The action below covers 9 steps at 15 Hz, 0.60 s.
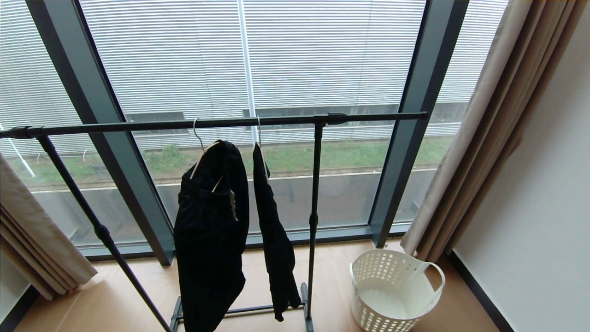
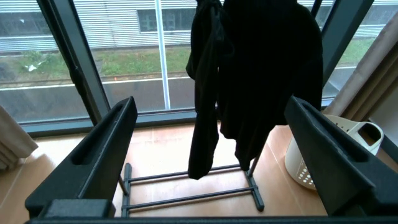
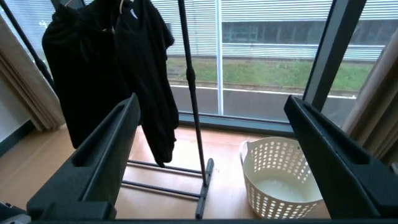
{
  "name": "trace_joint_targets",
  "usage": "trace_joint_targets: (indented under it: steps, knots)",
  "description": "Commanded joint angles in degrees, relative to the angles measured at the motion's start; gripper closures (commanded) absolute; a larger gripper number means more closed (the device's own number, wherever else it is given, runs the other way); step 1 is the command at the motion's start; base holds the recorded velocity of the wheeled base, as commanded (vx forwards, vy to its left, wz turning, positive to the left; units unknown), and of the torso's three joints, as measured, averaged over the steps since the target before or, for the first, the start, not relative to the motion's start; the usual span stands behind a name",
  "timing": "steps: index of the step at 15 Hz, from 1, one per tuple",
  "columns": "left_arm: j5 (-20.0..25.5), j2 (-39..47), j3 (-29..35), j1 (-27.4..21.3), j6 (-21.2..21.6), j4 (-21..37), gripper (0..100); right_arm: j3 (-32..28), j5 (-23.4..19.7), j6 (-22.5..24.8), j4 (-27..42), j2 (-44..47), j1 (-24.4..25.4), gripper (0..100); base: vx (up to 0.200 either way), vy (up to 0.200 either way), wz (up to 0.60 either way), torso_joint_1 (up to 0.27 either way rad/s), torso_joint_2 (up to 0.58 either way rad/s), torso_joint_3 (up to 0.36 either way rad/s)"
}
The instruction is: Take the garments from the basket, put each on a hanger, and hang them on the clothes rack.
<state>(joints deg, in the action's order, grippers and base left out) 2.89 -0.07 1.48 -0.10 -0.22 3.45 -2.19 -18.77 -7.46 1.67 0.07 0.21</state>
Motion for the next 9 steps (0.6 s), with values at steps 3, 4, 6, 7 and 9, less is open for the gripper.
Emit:
trace_joint_targets:
  steps: [3, 4, 6, 7, 9]
  knots:
    - [-0.08, 0.07, 0.02, 0.01, 0.04, -0.02, 0, 0.0, -0.12, 2.36, 0.09, 3.53, 2.17, 0, 0.0, 0.0, 0.0, 0.0, 0.0, 0.0]
    - [-0.08, 0.07, 0.02, 0.01, -0.04, -0.02, 0, 0.0, -0.21, 2.71, 0.09, 1.33, 0.5, 0, 0.0, 0.0, 0.0, 0.0, 0.0, 0.0]
    - [-0.08, 0.07, 0.02, 0.01, 0.04, -0.02, 0, 0.17, 1.9, 7.46, -0.18, -0.07, -0.21, 0, 0.0, 0.0, 0.0, 0.0, 0.0, 0.0]
    - [-0.08, 0.07, 0.02, 0.01, 0.04, -0.02, 0, 0.26, 3.92, 7.81, -0.18, -0.07, -0.21, 0, 0.0, 0.0, 0.0, 0.0, 0.0, 0.0]
    - [-0.08, 0.07, 0.02, 0.01, 0.04, -0.02, 0, 0.26, 6.56, 7.99, -0.18, -0.07, -0.21, 0, 0.0, 0.0, 0.0, 0.0, 0.0, 0.0]
